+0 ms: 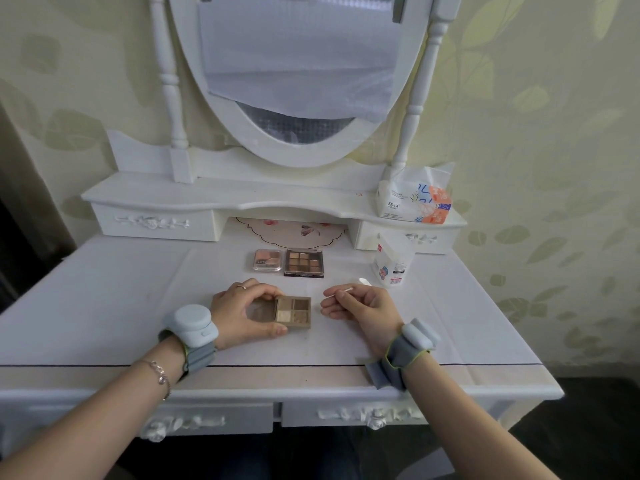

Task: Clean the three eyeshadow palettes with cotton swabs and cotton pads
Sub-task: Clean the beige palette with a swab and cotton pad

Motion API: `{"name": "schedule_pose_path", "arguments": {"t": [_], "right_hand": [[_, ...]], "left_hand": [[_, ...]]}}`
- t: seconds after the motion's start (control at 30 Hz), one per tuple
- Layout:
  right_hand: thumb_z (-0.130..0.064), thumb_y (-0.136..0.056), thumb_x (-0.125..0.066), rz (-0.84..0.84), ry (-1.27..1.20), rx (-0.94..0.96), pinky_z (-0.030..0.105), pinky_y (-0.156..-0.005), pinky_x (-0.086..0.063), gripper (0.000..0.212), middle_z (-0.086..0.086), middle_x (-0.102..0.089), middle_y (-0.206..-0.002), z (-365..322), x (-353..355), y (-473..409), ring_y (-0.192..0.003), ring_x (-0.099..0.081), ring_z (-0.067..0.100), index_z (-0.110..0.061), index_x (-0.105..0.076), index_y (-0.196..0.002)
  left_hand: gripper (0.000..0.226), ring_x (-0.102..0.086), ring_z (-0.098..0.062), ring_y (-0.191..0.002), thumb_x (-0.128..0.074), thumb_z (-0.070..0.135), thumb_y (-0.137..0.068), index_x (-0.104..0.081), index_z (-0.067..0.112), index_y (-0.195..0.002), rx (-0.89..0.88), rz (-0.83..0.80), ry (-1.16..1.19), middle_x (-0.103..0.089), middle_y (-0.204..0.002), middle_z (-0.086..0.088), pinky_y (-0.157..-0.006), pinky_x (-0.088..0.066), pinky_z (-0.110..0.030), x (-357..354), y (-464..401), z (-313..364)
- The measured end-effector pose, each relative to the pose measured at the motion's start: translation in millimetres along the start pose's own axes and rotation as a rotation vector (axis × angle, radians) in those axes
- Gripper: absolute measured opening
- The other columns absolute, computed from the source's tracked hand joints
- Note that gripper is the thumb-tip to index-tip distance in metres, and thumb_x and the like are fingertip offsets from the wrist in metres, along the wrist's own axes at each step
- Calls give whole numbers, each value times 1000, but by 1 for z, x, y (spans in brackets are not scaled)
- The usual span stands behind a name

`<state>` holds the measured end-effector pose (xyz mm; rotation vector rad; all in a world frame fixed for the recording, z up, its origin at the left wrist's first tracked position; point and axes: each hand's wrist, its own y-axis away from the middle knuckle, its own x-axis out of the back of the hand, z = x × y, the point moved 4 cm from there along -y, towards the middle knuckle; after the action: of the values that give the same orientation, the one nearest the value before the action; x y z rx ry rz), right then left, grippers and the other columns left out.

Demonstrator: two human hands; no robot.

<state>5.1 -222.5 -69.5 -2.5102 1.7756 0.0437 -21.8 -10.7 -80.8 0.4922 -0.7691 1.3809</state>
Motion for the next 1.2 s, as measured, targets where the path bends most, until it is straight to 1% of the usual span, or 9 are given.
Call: {"name": "schedule_pose_path", "arguments": {"t": [0.2,0.3,0.37,0.5,0.7,0.83,0.93,1.0,1.2], "right_hand": [[3,-94,-45,-24,16,-28,19,-61,-55,26,5,-70,-65,-2,0,2,-60,-68,13,-3,-66,-80],[3,-94,-45,-36,21,-33,19,-58,-54,26,5,-69,-64,-3,-1,3,-57,-66,13,-3,-66,-79],[4,-94,-45,-40,26,-39,19,-57,-54,26,5,-69,-63,-3,-1,3,-56,-66,13,-2,-66,-80],[8,-91,-44,-65,64,-56,18,-49,-50,29,6,-67,-57,-4,-3,5,-48,-63,14,-1,-65,-73],[10,-89,-43,-108,90,-75,19,-46,-49,32,7,-66,-55,-5,-4,7,-45,-61,15,-1,-66,-70],[7,-92,-44,-58,-13,-29,18,-50,-50,27,6,-68,-60,-5,-1,6,-50,-64,13,0,-66,-77],[4,-93,-47,-49,-24,6,17,-56,-51,22,2,-71,-67,-2,-2,5,-58,-65,10,-3,-67,-87],[4,-92,-48,-70,15,6,16,-57,-51,22,0,-71,-69,0,-5,4,-58,-64,8,-4,-68,-89],[3,-92,-49,-125,64,-12,17,-50,-44,25,1,-70,-68,1,-11,1,-55,-61,9,-8,-70,-84]], "left_hand": [[71,-48,-1,-107,-44,98,-31,-41,72,-97,-1,4,-2,-54,-103,23,-101,-33,-30,1,0,2],[68,-49,-3,-108,-52,92,-32,-53,59,-92,9,10,-8,-55,-103,22,-103,-33,-34,1,1,3],[72,-49,-4,-108,-52,92,-32,-51,55,-93,13,11,-13,-55,-102,22,-103,-34,-35,1,1,3],[77,-48,-3,-108,-42,98,-30,-49,56,-94,18,5,-19,-54,-103,23,-102,-33,-32,2,2,4],[77,-49,-4,-109,-42,99,-30,-50,56,-93,22,10,-15,-55,-103,22,-104,-34,-35,2,1,3],[78,-50,-4,-108,-43,98,-29,-51,54,-93,24,27,-15,-55,-102,22,-103,-34,-33,1,2,4],[68,-49,-5,-107,-56,85,-32,-50,53,-92,24,38,-33,-53,-100,22,-102,-34,-34,1,3,6],[58,-48,-6,-107,-55,77,-38,-48,53,-91,31,36,-49,-52,-101,22,-102,-33,-33,1,3,7],[56,-44,-4,-107,-54,73,-40,-48,49,-90,32,32,-67,-48,-102,29,-97,-29,-29,0,3,7]]}}
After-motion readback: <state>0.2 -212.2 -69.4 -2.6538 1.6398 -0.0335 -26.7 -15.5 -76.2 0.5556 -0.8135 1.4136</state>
